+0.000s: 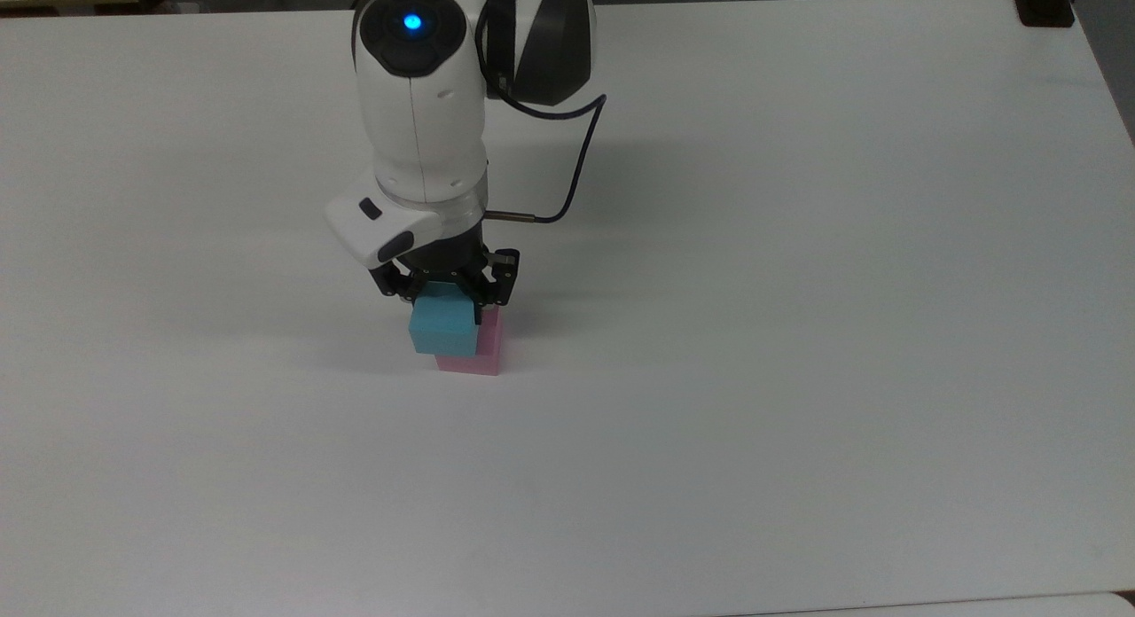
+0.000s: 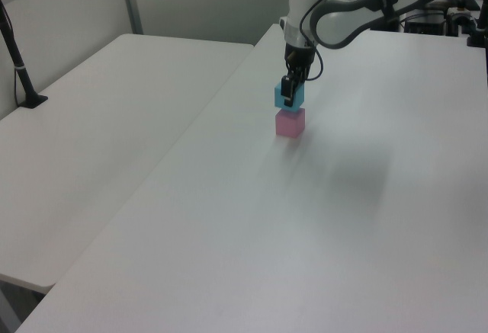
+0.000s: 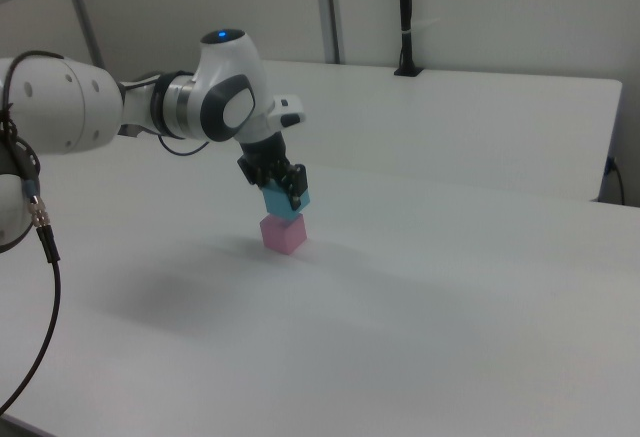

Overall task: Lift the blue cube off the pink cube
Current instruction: 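Lift the blue cube off the pink cube and carry it sideways, then set the blue cube on the table and open the gripper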

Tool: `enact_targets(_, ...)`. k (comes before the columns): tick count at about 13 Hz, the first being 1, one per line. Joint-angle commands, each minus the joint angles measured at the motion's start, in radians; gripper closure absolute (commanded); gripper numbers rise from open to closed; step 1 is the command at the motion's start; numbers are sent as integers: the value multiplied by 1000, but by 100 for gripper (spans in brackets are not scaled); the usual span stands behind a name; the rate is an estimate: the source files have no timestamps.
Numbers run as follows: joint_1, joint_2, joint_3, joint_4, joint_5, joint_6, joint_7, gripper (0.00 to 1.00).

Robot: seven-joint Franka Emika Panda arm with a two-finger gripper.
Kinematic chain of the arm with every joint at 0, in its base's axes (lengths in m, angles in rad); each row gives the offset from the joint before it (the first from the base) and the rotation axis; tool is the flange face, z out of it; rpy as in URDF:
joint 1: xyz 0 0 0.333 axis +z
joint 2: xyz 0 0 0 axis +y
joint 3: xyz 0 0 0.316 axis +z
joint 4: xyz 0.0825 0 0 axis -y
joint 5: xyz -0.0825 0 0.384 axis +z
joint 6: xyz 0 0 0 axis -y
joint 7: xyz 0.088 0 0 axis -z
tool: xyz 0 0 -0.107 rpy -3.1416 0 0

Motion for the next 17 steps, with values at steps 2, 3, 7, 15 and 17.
enact_targets(2, -52, -52, -13, -17, -15, -19, -51, 70)
enact_targets(3, -75, -45, -13, -18, -15, -19, -79, 70)
enact_targets(7, -192, 43, -11, -20, -66, 41, -182, 64)
enact_targets(15, -229, 59, -13, -23, -79, 103, -173, 0)
enact_targets(17, -204, -4, -13, -27, -80, 68, -171, 0)
